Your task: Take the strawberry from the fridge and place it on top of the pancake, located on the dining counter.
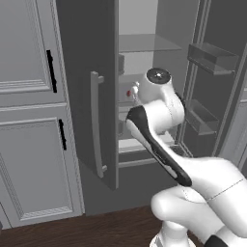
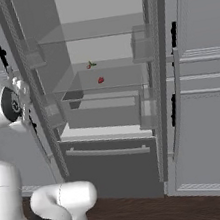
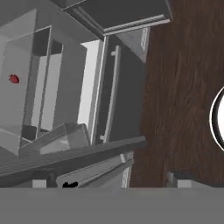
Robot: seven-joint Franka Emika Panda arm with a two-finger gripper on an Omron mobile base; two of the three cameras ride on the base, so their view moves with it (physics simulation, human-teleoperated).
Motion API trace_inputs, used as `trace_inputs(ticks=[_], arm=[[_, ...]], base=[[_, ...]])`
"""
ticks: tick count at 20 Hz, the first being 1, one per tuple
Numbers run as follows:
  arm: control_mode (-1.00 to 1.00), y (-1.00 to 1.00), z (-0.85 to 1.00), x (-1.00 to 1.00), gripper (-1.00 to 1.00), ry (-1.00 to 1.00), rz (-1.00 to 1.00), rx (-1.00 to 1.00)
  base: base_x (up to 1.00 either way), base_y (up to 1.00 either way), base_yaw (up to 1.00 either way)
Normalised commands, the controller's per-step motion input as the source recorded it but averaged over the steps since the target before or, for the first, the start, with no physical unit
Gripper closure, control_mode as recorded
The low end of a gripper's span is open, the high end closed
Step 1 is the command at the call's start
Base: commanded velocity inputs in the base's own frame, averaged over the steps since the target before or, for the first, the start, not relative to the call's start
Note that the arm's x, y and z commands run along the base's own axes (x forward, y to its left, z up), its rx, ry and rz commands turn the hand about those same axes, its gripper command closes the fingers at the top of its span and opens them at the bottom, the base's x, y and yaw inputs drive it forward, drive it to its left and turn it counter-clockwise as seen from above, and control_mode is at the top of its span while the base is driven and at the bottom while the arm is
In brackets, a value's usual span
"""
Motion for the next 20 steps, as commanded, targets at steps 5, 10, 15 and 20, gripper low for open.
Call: trace_inputs(ticks=[5,10,15,20], arm=[[-1.0,-0.75,0.32,0.64,-1.0,0.27,0.1,0.96],[-1.0,0.0,0.07,1.0,-1.0,0.15,0.54,0.73],[-1.0,0.1,0.03,1.0,-1.0,0.12,0.61,0.67],[-1.0,0.33,0.0,0.94,-1.0,0.03,0.34,0.4]], base=[[0.0,0.0,0.0],[0.0,0.0,0.0],[0.0,0.0,0.0],[0.0,0.0,0.0]])
